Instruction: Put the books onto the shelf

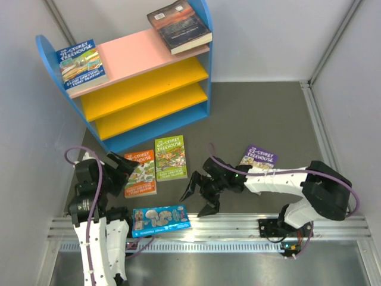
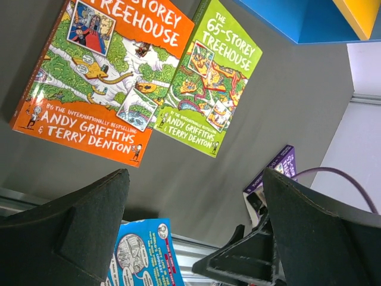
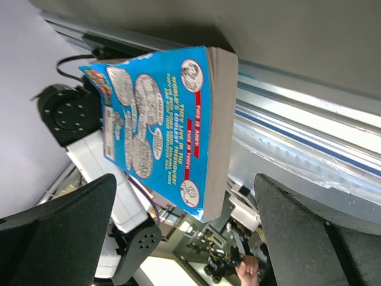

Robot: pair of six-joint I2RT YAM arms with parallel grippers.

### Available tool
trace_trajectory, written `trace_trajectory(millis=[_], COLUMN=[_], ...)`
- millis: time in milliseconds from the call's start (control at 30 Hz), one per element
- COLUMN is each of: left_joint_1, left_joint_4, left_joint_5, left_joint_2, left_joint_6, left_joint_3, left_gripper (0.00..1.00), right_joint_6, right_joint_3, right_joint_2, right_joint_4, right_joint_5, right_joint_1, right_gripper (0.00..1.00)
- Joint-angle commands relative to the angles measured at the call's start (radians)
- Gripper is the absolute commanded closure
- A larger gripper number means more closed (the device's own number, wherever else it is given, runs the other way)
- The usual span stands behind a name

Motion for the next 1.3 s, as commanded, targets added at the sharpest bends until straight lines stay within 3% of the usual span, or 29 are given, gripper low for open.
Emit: trace_trajectory(millis=[0,333,500,533,633,700,733,767,833,900,933,1067,1267], left_joint_1=[0.004,0.003,0.006,0.004,0.004,0.004,0.004,0.004,0.004,0.006,0.006,0.003,-0.012], left_joint_4=[0.007,-0.003,0.004,0.006,0.01,0.01,0.012,0.015,0.05,0.059,0.044,0.006,0.076], left_joint_5=[-0.011,-0.015,-0.019,-0.019,-0.017,-0.014,-0.011,0.0,0.046,0.13,0.15,0.273,0.382], left_joint_2=[0.008,0.005,0.005,0.005,0.001,-0.001,-0.001,0.004,0.016,0.059,0.077,0.189,0.263], left_joint_6=[0.022,0.027,0.025,0.023,0.017,0.017,0.019,0.039,0.086,0.209,0.299,0.449,0.473], left_joint_3=[0.051,0.042,0.037,0.036,0.028,0.033,0.037,0.042,0.079,0.16,0.193,0.353,0.465], left_gripper=[0.02,0.02,0.02,0.02,0.02,0.02,0.02,0.02,0.02,0.01,0.01,0.02,0.02], right_joint_6=[0.011,0.114,0.25,0.261,0.258,0.256,0.246,0.235,0.183,0.12,0.032,-0.193,-0.435], right_joint_3=[0.043,0.083,0.022,0.028,0.045,0.052,0.054,0.057,0.072,0.121,0.149,0.314,0.604], right_joint_2=[0.015,0.132,0.156,0.162,0.198,0.225,0.23,0.227,0.215,0.179,0.153,0.124,0.145], right_joint_4=[-0.039,0.089,0.317,0.325,0.352,0.365,0.363,0.357,0.293,0.204,0.076,-0.185,-0.469], right_joint_5=[-0.021,-0.068,-0.049,-0.045,-0.038,-0.044,-0.045,-0.042,-0.036,-0.024,-0.016,0.013,0.017], right_joint_1=[0.043,0.155,0.19,0.195,0.186,0.181,0.172,0.163,0.131,0.094,0.05,-0.076,-0.235], right_gripper=[0.01,0.0,0.11,0.15,0.56,0.7,0.84,0.89,1.0,1.0,1.0,1.0,1.0])
